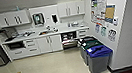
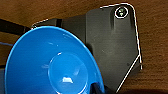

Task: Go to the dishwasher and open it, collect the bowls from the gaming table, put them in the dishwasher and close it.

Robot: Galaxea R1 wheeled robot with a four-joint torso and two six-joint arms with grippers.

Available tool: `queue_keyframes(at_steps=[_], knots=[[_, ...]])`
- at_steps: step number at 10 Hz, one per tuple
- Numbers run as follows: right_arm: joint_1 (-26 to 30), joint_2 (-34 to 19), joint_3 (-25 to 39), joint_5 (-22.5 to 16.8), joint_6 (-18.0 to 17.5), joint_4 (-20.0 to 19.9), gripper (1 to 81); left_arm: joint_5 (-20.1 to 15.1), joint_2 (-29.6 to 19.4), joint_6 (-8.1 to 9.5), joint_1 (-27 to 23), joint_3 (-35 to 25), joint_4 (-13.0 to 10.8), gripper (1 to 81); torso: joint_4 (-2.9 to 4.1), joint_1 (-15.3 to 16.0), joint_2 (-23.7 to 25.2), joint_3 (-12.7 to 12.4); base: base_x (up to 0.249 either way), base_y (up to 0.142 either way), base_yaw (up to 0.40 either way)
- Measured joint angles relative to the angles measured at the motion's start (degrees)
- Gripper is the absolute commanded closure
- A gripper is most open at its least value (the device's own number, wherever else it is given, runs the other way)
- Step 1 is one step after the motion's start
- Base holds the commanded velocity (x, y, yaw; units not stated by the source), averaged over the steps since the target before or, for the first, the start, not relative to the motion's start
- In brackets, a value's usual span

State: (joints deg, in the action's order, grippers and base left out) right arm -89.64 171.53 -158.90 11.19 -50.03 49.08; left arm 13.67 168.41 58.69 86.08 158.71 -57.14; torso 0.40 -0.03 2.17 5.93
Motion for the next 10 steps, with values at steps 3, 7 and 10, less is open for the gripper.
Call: queue_keyframes(at_steps=[3, 7, 10], knots=[[0.1, 0.0, 0.0, 0.0, 0.0, 0.0, 81.1, 0.1, 0.0, 0.02, -0.2, 0.0, 0.0, 81.1, 0.00, 0.0, 0.0, 0.0, 0.224, 0.000, 0.000], [0.1, 0.0, 0.0, 0.1, 0.0, 0.0, 81.1, 0.0, 0.0, 0.02, -0.2, 0.0, 0.0, 81.1, 0.00, 0.0, 0.0, 0.0, 0.223, 0.000, 0.000], [0.1, 0.0, 0.0, 0.2, 0.0, 0.0, 81.1, 0.1, 0.1, 0.00, -0.2, 0.0, 0.0, 81.1, 0.00, 0.0, 0.0, 0.0, 0.217, 0.000, 0.000]])
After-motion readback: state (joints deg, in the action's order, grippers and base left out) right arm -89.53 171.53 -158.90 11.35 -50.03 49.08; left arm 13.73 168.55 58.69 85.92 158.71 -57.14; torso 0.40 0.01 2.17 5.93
